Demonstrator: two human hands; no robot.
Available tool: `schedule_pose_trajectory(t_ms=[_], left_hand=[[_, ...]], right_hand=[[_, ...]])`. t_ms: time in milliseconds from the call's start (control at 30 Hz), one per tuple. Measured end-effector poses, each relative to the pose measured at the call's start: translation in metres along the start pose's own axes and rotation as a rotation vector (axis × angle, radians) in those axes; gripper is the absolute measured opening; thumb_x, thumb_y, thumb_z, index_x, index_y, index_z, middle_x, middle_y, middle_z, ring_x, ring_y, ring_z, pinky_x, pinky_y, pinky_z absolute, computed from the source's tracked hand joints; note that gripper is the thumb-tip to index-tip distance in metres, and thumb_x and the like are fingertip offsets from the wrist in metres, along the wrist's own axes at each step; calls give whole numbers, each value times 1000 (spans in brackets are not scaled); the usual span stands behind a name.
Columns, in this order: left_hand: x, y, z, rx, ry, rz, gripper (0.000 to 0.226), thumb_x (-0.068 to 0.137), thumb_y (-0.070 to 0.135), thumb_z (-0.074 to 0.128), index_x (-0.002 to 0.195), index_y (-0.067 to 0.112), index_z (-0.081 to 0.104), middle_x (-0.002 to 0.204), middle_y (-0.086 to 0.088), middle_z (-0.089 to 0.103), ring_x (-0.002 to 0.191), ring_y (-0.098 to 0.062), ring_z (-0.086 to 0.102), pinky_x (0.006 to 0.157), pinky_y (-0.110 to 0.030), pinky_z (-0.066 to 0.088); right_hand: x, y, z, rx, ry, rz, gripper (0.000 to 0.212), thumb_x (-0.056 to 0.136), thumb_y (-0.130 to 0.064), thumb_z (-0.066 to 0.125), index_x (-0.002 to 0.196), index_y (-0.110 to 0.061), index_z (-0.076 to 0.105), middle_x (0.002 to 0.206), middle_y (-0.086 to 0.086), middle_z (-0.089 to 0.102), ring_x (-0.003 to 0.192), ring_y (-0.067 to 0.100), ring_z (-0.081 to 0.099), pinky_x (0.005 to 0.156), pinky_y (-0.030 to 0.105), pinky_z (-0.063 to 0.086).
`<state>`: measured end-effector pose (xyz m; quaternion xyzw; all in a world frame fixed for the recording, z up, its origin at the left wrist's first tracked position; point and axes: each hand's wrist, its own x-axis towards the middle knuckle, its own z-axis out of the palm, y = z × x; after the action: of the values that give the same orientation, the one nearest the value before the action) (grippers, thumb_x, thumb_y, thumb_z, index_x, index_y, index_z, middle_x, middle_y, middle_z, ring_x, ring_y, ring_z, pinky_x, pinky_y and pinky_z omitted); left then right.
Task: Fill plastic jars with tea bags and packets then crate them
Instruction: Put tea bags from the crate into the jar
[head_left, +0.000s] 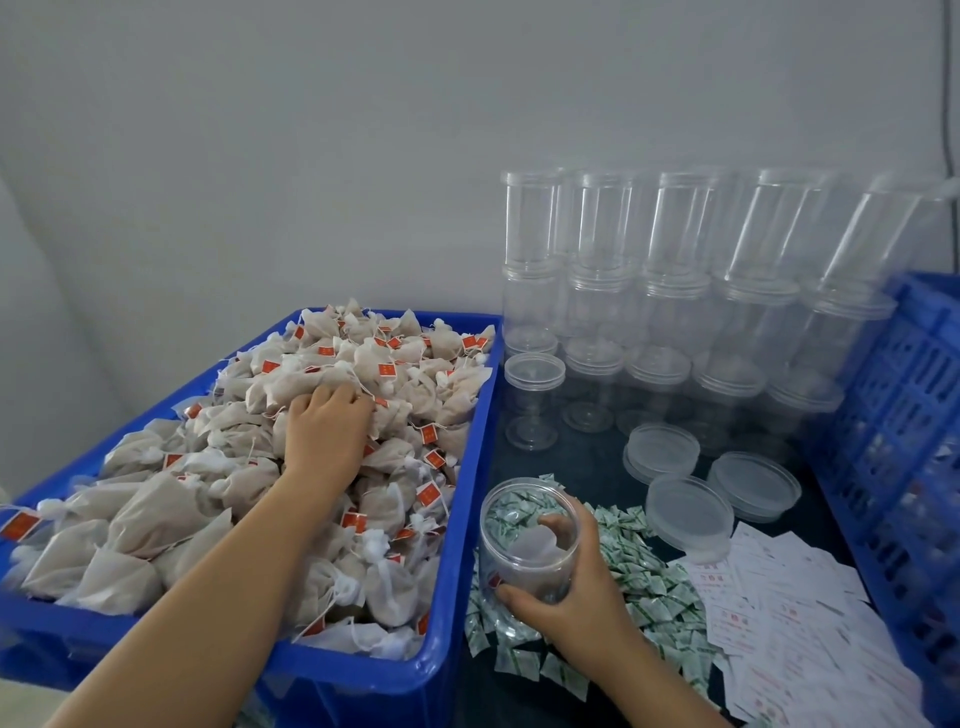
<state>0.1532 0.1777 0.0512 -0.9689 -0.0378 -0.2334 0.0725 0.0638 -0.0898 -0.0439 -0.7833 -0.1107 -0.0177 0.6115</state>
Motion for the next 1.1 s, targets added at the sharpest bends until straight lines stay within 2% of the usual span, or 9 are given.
schedule_pose_trajectory(t_ms=[267, 367, 500, 600, 667, 800, 933, 1000, 1100], left_hand=[[-1, 0, -6, -150, 145, 19, 21, 86, 17, 66, 106, 12, 70, 110, -8, 67, 108, -31, 56, 98, -46, 36], [-3, 9, -19, -340, 180, 53, 16, 86, 8, 62, 101, 4, 66, 100, -11, 65, 87, -26, 58, 75, -36, 47], [-9, 27, -37, -574, 143, 132, 4, 91, 10, 57, 90, 8, 54, 75, 0, 54, 60, -11, 48, 53, -18, 36], [-12, 43, -53, -793, 40, 161, 11, 92, 19, 59, 84, 14, 51, 73, 0, 58, 64, -15, 57, 59, -24, 48], [-14, 54, -65, -923, -54, 176, 14, 90, 25, 61, 82, 18, 53, 74, 3, 61, 64, -9, 61, 59, -22, 52], [-26, 74, -80, -1275, -431, 233, 6, 87, 23, 64, 90, 19, 61, 83, 4, 70, 75, -7, 68, 64, -18, 55], [-37, 84, -80, -1201, -607, 382, 6, 86, 26, 67, 89, 26, 62, 91, 4, 71, 84, -10, 67, 78, -24, 55], [-40, 88, -80, -1056, -657, 460, 9, 85, 29, 68, 90, 24, 62, 90, 5, 70, 84, -7, 66, 80, -24, 54], [-42, 94, -83, -685, -548, 643, 9, 87, 31, 61, 88, 23, 57, 78, 11, 60, 71, -3, 54, 67, -16, 45]], right_hand=[[0, 3, 1, 7, 8, -3, 99, 52, -59, 87, 121, -79, 19, 113, -43, 43, 111, -9, 54, 87, 18, 54], [1, 5, 1, 17, 7, -5, 99, 52, -59, 88, 123, -77, 21, 113, -42, 44, 112, -6, 55, 87, 20, 55], [1, 6, 1, 13, -1, -3, 100, 53, -59, 88, 129, -66, 24, 114, -40, 45, 114, 0, 57, 90, 23, 56], [1, 6, 1, 6, -3, -6, 98, 53, -58, 88, 128, -66, 24, 114, -39, 46, 113, 3, 59, 91, 26, 56], [2, 6, 1, 3, 2, -10, 98, 53, -59, 88, 126, -70, 24, 113, -39, 46, 113, 2, 58, 91, 26, 56], [4, 6, 1, 4, 9, -29, 101, 54, -57, 88, 126, -76, 20, 114, -39, 46, 115, -7, 53, 92, 23, 53], [5, 2, 1, 32, -18, -45, 94, 61, -49, 88, 125, -75, 25, 117, -40, 48, 114, -8, 55, 89, 18, 51], [6, 4, 2, 48, -34, -45, 95, 64, -40, 90, 134, -63, 29, 126, -31, 54, 118, 1, 59, 93, 26, 54], [7, 6, 2, 46, -39, -21, 106, 63, -46, 90, 145, -48, 23, 134, -18, 56, 121, 8, 60, 99, 40, 54]])
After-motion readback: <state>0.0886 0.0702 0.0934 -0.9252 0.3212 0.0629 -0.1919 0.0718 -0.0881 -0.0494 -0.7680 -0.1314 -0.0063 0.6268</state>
